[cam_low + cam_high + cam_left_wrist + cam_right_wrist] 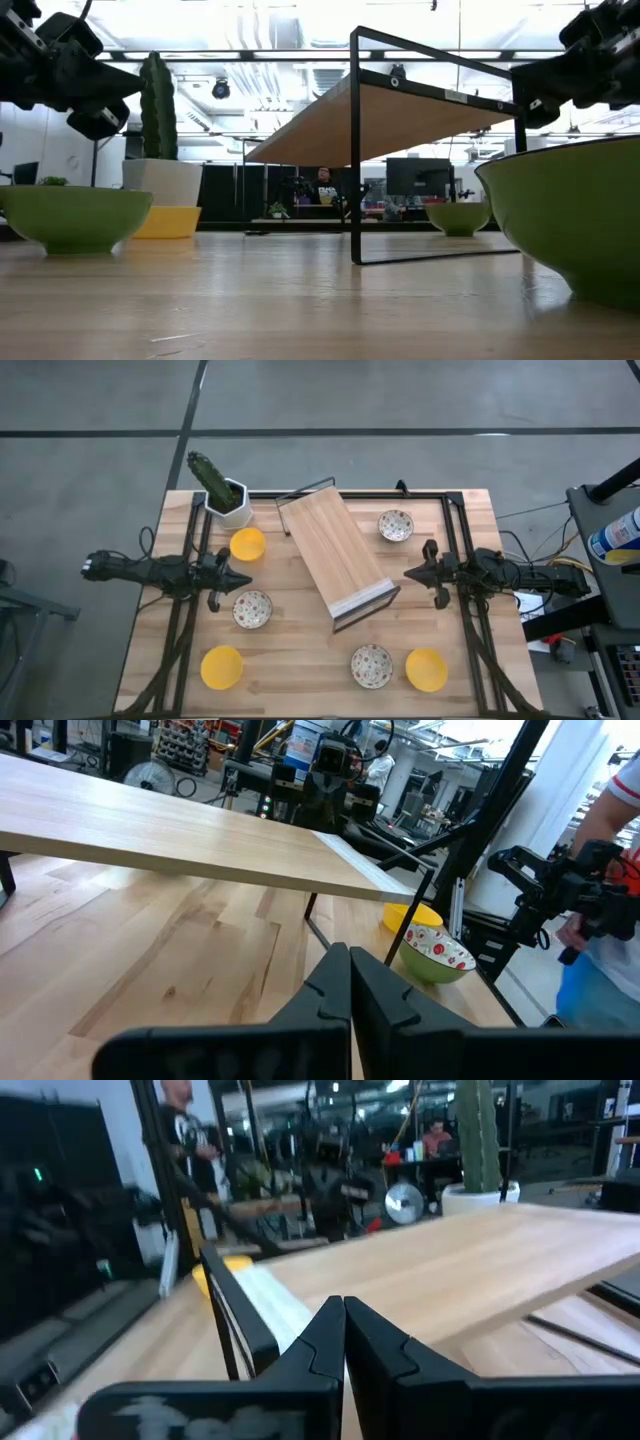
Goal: Pick & Place Mini bowls
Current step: Put the bottom white patterned bowl on the shelf
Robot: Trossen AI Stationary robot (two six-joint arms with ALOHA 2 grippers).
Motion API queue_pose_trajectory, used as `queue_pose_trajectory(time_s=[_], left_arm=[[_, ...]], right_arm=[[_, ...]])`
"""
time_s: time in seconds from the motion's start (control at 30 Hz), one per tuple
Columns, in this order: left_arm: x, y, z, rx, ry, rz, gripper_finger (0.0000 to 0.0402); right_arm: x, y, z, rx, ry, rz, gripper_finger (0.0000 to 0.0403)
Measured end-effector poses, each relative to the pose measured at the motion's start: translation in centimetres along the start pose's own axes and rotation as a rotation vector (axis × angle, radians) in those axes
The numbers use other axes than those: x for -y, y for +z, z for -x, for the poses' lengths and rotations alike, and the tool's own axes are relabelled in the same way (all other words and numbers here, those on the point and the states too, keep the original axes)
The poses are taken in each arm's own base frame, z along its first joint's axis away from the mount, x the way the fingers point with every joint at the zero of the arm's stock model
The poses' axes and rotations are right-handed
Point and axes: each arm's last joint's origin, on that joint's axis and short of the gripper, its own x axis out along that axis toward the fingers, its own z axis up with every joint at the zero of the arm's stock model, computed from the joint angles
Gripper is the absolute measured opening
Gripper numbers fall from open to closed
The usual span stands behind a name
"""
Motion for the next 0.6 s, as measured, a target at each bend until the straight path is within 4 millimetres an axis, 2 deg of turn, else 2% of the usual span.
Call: queue_pose_trajectory(time_s=[0.2, 0.37, 0.6], left_arm=[[0.00, -0.01, 0.00, -0.001, 0.000, 0.000, 0.0000], [0.00, -0.01, 0.00, -0.001, 0.000, 0.000, 0.0000], [0.00, -0.02, 0.00, -0.001, 0.000, 0.000, 0.0000]], right_arm=[[-0.18, 0.91, 0.05, 0.088, 0.037, -0.396, 0.0008], [0.14, 0.80, 0.01, 0.115, -0.053, -0.556, 0.0008], [0.33, 0.79, -0.03, 0.172, -0.072, -1.126, 0.0008]])
